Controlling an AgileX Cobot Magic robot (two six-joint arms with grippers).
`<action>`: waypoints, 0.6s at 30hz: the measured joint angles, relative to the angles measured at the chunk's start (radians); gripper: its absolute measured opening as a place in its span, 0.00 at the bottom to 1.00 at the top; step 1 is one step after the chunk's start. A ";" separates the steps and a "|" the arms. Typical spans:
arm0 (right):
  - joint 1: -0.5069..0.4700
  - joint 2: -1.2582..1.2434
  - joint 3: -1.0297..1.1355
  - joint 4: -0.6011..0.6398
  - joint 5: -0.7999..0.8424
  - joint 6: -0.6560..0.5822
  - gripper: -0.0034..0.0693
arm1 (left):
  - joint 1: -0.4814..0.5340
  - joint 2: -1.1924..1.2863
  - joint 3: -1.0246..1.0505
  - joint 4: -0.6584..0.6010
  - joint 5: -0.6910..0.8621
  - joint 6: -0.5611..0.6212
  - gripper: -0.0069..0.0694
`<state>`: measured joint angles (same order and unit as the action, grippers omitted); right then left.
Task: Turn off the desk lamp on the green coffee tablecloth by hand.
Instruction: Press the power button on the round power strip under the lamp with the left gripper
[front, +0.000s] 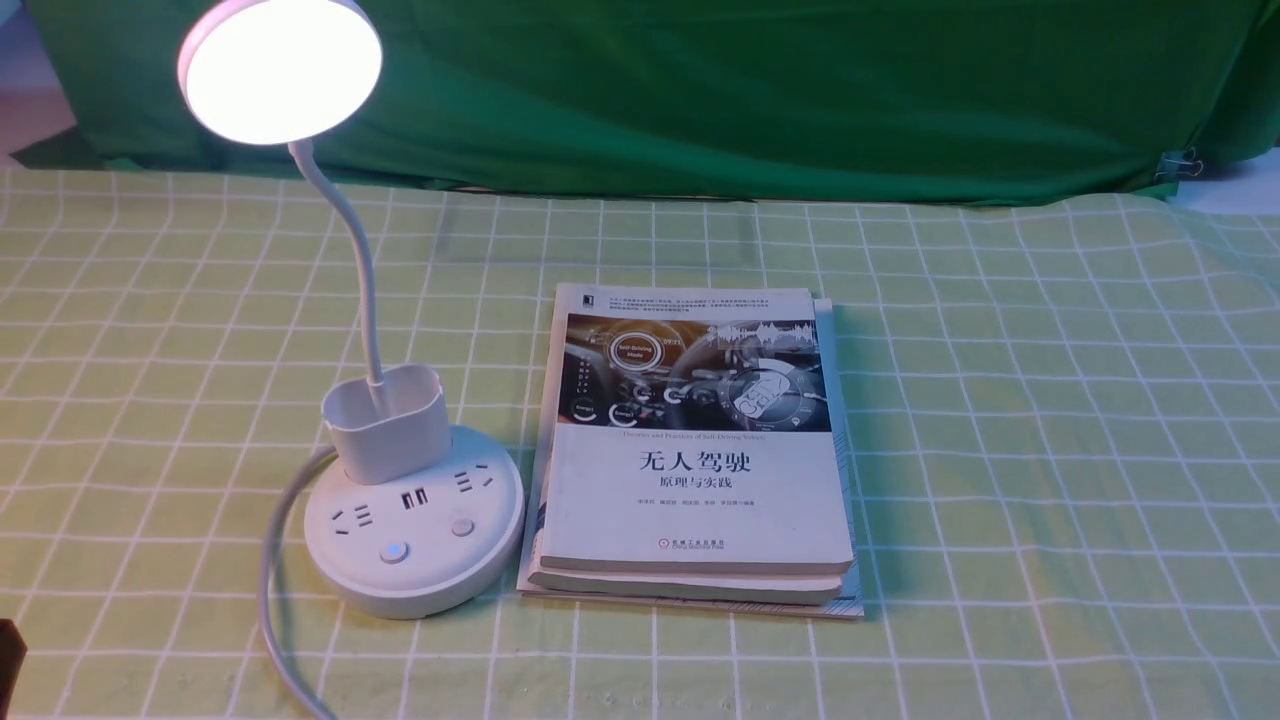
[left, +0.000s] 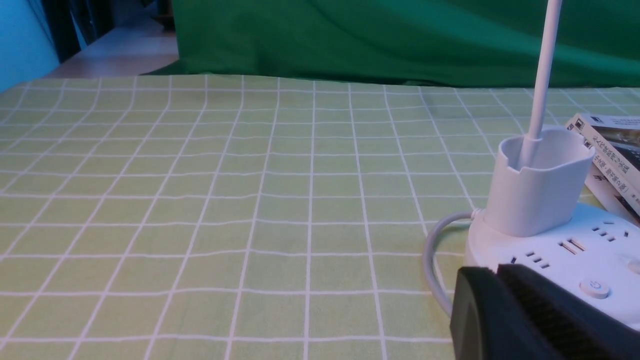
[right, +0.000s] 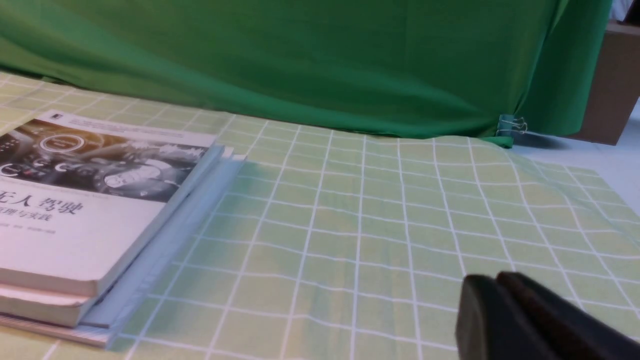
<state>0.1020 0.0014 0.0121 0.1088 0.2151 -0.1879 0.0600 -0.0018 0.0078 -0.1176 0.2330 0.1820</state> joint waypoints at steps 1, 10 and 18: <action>0.000 0.000 0.000 0.000 0.000 0.000 0.09 | 0.000 0.000 0.000 0.000 -0.002 0.000 0.10; 0.000 0.000 0.000 0.000 0.000 0.000 0.09 | 0.000 0.000 0.000 -0.476 -0.187 -0.087 0.10; 0.000 0.000 0.000 0.000 0.000 0.000 0.09 | 0.000 0.000 0.000 -0.602 -0.268 -0.135 0.10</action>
<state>0.1020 0.0014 0.0121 0.1088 0.2151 -0.1879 0.0600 -0.0018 0.0078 -0.7201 -0.0345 0.0475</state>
